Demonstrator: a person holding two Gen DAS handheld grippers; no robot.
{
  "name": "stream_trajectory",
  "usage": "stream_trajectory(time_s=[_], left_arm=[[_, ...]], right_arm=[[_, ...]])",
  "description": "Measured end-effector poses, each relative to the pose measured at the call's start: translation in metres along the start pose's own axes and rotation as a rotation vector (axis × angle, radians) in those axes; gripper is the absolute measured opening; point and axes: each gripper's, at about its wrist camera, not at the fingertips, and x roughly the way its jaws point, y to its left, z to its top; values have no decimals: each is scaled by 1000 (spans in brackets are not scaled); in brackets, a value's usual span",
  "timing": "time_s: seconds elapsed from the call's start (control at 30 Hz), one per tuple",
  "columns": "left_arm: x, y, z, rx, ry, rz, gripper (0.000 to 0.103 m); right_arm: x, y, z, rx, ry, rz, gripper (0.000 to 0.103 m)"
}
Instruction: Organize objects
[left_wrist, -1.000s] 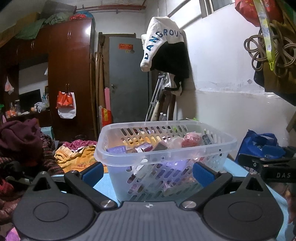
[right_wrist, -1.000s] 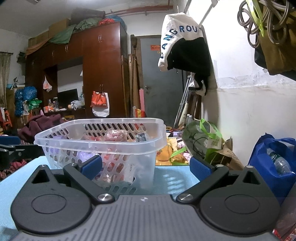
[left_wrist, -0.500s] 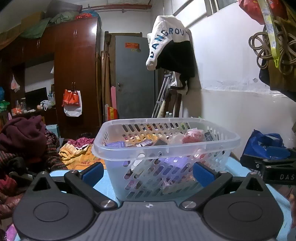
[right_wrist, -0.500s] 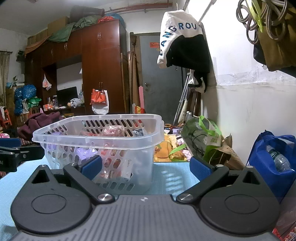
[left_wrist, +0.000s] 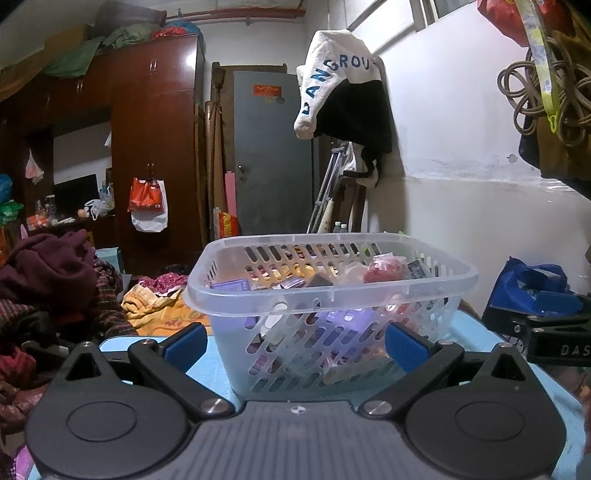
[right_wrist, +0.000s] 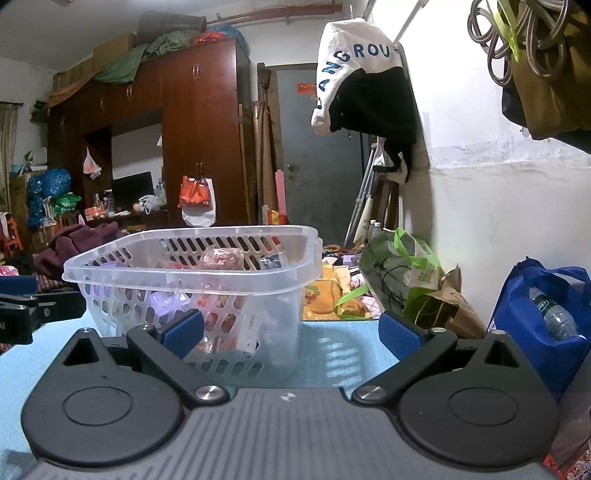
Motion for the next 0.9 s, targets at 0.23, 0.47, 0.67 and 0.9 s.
stream_trajectory(time_s=[0.23,0.47,0.67,0.9], left_arm=[[1,1,2,-11,-9,1,103],[-1,-2,5,-1,-24,13,103],[0,0,3,-14,-17,12,103],[2,-5,-1,11,-3,22,103]], right_arm=[[0,1,6,-6,-12,-2,103],[2,8,5,-33,-12,3,103],[3,9,2,-38,-5,9,103],[6,9,-2,-48,12,10,103]])
